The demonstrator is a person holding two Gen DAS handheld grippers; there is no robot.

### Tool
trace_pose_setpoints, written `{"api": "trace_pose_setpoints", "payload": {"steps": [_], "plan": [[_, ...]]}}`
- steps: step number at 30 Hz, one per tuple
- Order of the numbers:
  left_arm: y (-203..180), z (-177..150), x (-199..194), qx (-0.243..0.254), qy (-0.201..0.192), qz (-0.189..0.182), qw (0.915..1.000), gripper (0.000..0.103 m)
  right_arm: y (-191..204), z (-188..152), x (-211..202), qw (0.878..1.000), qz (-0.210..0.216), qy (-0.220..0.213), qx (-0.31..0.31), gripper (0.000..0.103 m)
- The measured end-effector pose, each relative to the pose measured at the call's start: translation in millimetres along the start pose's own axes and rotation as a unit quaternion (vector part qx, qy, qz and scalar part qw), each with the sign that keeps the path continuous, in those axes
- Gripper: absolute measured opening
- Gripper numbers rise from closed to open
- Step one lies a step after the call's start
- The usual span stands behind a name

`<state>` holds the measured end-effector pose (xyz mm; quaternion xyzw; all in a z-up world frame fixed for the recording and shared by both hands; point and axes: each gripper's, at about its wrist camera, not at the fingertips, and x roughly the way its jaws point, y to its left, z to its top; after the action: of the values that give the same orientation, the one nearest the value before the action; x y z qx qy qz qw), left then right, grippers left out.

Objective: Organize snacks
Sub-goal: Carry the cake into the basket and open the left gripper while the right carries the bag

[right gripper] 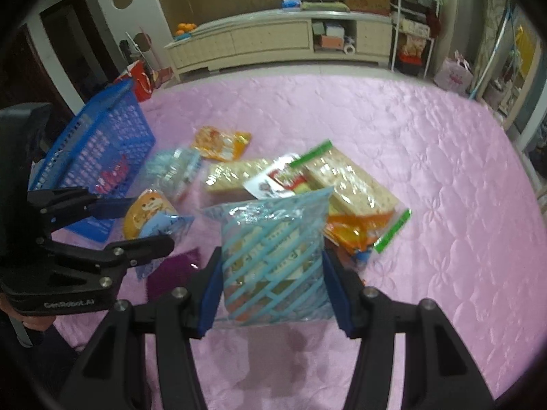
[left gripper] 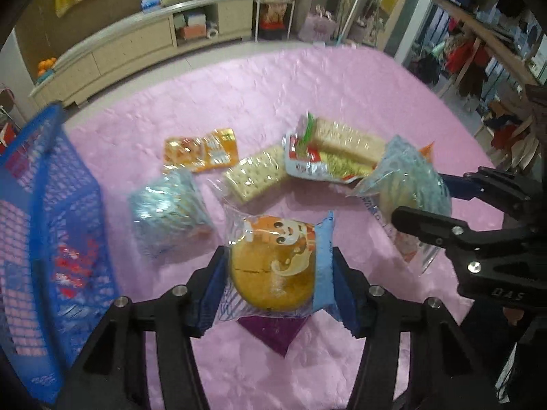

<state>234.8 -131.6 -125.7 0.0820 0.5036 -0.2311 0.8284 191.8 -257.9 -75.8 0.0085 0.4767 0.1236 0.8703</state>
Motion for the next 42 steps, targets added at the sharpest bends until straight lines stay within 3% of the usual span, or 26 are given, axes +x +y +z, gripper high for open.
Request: {"api": "trace_pose_setpoints", "payload": {"steps": [7,17,31,42], "plan": [[21,-12,-71,-0.021,-0.069,0.027,0.997,0.055,34,14,-36,0.999,0.011,-0.041,-0.027,0.06],[63,-39,-132,-0.053,-0.114,0.07,0.9896,0.055,96,31,-55,0.993,0.042,-0.069,-0.08,0.06],[139,-72,-165,-0.117,-0.117,0.114,0.9796,0.055,179,57,-30,0.985,0.098,-0.062,-0.125,0.06],[179,-76,-146,-0.141,-0.092,0.111,0.9794,0.055,205,70,1,0.985,0.109,-0.041,-0.129,0.06]]}}
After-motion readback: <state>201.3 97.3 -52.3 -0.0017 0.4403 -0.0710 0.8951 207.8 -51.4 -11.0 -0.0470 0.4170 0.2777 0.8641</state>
